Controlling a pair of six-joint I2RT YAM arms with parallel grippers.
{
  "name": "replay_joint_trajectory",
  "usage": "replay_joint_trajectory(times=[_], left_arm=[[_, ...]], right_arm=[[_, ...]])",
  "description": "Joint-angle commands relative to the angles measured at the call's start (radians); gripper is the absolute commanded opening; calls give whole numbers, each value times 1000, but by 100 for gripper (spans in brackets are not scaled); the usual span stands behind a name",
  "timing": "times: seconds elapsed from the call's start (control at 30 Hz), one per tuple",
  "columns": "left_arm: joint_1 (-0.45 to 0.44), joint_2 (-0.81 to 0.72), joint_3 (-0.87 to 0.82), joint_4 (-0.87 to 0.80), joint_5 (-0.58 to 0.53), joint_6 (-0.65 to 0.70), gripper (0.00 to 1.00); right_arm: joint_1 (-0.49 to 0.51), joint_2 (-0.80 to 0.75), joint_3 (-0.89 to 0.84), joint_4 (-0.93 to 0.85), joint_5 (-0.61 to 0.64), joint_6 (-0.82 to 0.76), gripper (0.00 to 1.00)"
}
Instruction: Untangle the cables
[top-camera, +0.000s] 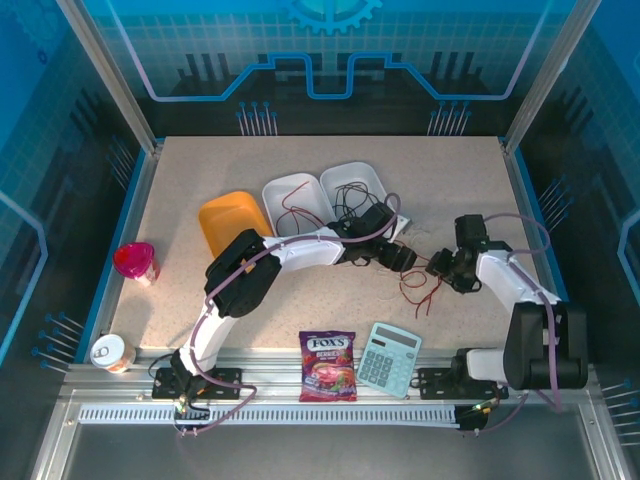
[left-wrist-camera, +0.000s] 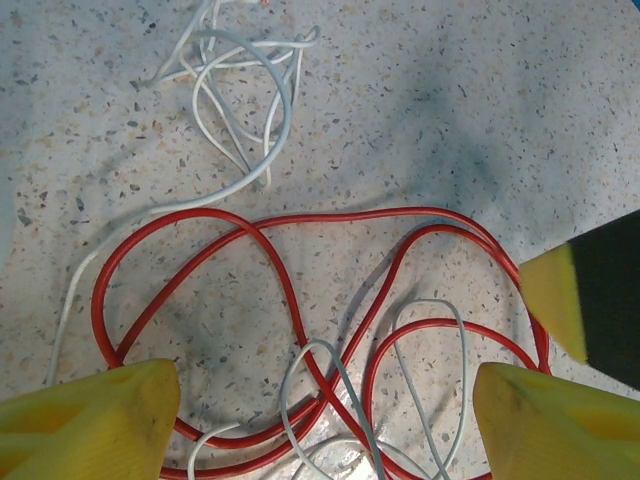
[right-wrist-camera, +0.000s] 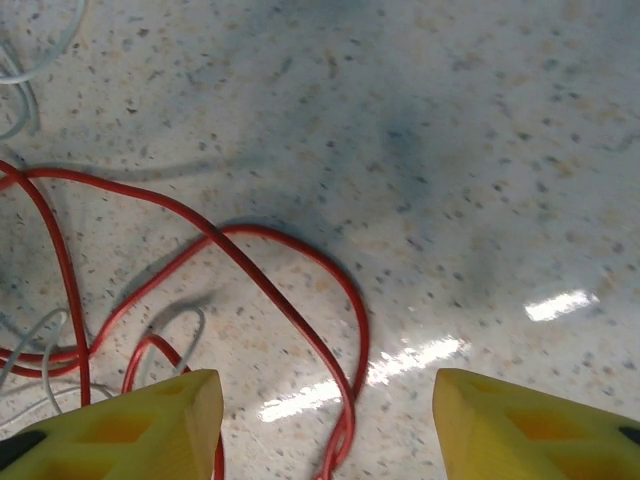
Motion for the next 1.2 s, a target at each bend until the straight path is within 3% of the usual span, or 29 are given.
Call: replay_joint_trajectory(times=[0.0, 0.33, 0.6, 0.67, 0.8, 1.03, 1.17], left_arm=[[-6, -40, -30, 32, 23, -28, 77], [-6, -32, -43, 50, 34, -45, 77], [-9, -32, -84, 87, 48, -81, 75], [-11, -31, -97, 104, 52, -96, 70], [-20, -18, -102, 120, 66, -113, 62], [-29, 0, -96, 122, 69, -127, 27], [-30, 0, -102, 120, 68, -129, 23]], right_arm=[[22, 49, 41, 30, -8, -20, 56], [25, 140, 57, 79, 20, -14, 38], [25, 108, 76, 44, 58, -20, 6], [27, 64, 85, 11, 84, -28, 1], [33, -25, 112, -58, 125, -45, 0], [54, -198, 201, -189, 172, -70, 0], [67, -276, 257, -246, 179, -85, 0]])
